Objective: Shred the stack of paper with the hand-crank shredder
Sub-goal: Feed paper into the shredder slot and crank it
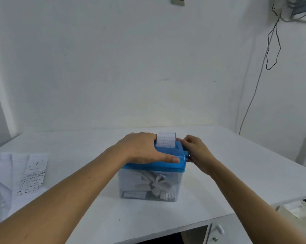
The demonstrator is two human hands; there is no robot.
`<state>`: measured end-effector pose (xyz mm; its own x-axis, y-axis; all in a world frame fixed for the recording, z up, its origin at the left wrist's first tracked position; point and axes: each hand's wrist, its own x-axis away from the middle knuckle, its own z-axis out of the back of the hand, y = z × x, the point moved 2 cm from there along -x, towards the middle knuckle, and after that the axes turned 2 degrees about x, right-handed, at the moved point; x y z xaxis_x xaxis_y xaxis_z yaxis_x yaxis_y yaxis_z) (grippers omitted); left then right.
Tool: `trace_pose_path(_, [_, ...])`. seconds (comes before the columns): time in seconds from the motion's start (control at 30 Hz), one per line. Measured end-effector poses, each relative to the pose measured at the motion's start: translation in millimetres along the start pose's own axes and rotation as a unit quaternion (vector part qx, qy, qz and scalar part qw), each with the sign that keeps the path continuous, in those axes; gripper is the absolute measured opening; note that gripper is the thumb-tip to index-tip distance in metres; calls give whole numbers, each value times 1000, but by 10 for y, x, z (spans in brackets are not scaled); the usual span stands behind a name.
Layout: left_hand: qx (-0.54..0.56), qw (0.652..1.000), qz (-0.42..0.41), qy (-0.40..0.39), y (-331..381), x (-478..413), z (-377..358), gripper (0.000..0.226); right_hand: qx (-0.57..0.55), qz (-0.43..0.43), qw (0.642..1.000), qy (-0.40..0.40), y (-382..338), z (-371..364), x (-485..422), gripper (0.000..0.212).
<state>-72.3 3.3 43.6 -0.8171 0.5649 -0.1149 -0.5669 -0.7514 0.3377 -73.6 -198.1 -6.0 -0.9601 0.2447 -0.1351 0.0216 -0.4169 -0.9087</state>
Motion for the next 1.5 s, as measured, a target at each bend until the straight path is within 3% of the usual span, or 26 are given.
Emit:
trace_pose_path(0.07, [1,1000,0,11,-3,-3,-5,71,21,-5,1000,8,0,-1,4,29])
trace_pose_path(0.17, [4,1000,6,24,-4,4,8,69,5,-54,998,-41,129,-46,105,15])
trace_pose_path(0.27, [-6,1000,12,26,4,14,1,75,-47,-82,993,-65,343,-163,408,20])
trace_pose_path(0.37, [-7,1000,19,24,4,1,-5,82,-74,-80,994,-27,451,-212,746,35])
trace_pose_path(0.47, [-11,1000,19,11,13,7,7,84,-46,-58,997,-12,345,-98,996,46])
trace_pose_path(0.57, [2,1000,24,6,34,8,31,78,-40,21,996,-74,35,170,1150,41])
trace_pose_path(0.73, [2,1000,24,2,-2,-46,0,99,55,119,985,-115,-304,438,1013,44])
trace_pose_path(0.83, [6,1000,30,5,-8,-59,-3,100,-9,137,988,-75,-407,446,816,50])
trace_pose_path(1.0, [12,1000,25,8,-15,-58,-8,93,-69,107,992,23,-407,298,199,41])
trace_pose_path(1.1, [10,1000,19,9,-26,-56,-18,91,-76,57,995,44,-196,164,-90,28])
trace_pose_path(1.33, [0,1000,16,10,13,-42,-6,99,-91,-24,994,52,478,-174,130,25])
trace_pose_path(1.5, [2,999,31,15,-2,-32,-23,105,-26,-24,997,63,496,-198,531,48])
